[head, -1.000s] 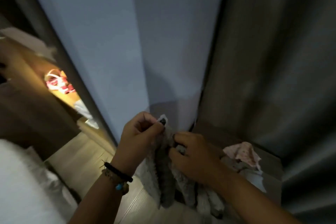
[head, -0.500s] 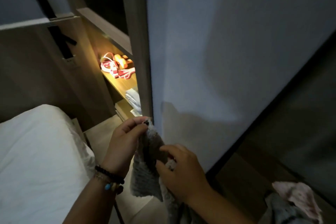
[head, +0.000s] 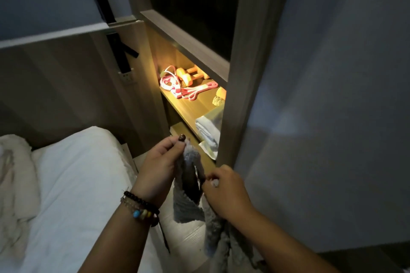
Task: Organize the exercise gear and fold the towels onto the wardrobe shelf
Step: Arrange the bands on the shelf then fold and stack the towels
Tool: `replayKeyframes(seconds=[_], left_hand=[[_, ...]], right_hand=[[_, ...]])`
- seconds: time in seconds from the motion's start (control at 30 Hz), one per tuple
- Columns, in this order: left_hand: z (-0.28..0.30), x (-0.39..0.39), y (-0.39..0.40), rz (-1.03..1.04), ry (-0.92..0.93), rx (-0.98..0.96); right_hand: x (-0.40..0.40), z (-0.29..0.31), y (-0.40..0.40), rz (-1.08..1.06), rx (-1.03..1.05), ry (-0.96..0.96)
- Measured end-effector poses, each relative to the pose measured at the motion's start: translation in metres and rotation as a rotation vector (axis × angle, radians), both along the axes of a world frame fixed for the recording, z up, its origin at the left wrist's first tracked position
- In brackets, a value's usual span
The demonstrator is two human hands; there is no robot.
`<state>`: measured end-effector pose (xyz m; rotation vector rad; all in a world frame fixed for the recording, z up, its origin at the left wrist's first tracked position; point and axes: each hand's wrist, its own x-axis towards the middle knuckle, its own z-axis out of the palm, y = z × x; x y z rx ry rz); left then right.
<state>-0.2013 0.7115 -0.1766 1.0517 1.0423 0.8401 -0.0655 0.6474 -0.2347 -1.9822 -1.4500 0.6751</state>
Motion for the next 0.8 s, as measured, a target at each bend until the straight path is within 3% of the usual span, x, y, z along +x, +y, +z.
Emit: replayKeyframes(seconds=[0.17, 0.33, 0.47, 0.8], left_hand=[[-0.011, -0.021, 0.045, 0.187, -0.036, 0.003], [-0.018, -0.021, 0.088, 0.298, -0.118, -0.027], [-0.012, -0.019, 0.129, 0.409, -0.156, -0.019], [0.018, -0.051, 0.231, 0.668, -0.448, 0.025]], right_hand=[[-0.006, -0.005, 0.038, -0.005, -0.029, 0.075], [-0.005, -0.01, 0.079, 0.153, -0.091, 0.04], [-0.005, -0.009, 0.125, 0.117, -0.047, 0.026], [0.001, 0.018, 0.214, 0.314, 0.012, -0.231]])
